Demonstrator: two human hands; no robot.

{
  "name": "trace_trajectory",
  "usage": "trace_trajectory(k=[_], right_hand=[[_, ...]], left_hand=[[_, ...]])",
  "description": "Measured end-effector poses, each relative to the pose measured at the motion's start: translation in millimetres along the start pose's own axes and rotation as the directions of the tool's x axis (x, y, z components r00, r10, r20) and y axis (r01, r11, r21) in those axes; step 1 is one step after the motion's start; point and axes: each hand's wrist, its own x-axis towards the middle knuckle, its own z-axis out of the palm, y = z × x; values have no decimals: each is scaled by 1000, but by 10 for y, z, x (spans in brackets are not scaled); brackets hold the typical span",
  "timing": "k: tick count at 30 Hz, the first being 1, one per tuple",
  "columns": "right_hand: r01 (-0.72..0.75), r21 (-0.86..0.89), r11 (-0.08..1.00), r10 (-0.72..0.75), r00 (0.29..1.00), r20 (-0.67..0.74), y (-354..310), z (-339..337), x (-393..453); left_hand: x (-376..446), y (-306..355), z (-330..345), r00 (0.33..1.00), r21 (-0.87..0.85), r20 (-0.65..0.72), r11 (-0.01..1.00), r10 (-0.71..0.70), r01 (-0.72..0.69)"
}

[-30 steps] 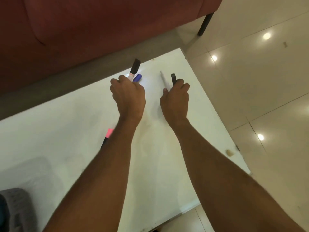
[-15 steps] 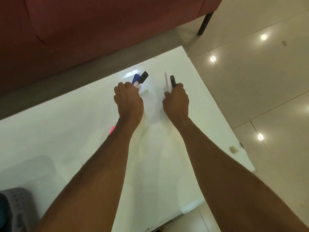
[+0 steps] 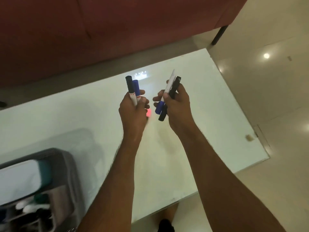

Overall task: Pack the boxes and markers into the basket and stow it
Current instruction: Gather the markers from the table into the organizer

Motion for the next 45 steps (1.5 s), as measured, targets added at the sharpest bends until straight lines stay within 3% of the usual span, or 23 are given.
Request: trace_trajectory(k=[5, 10, 19, 26, 32, 45], right_hand=[[115, 43, 992, -117, 992, 45, -119, 630, -721], [238, 85, 968, -247, 962, 117, -183, 1678, -1775], [264, 90, 960, -274, 952, 138, 173, 2580, -3060], [335, 19, 942, -335, 938, 83, 677, 2716, -3491], [254, -55, 966, -249, 965, 77, 1067, 2738, -3604], [193, -135, 972, -182, 979, 90, 1478, 2593, -3468]], left_hand=[[-275, 121, -907, 996, -63, -19, 994, 90, -91], [-585, 47, -2376, 984, -74, -102, 985, 146, -154], [-1043, -474, -3747, 974, -236, -146, 951, 171, -202], [-1355, -918, -3994, 971, -307, -182, 930, 153, -204], [-1546, -1349, -3843, 960, -268, -278, 956, 40, -118], [-1570, -1603, -3589, 930, -158, -329, 961, 165, -227]])
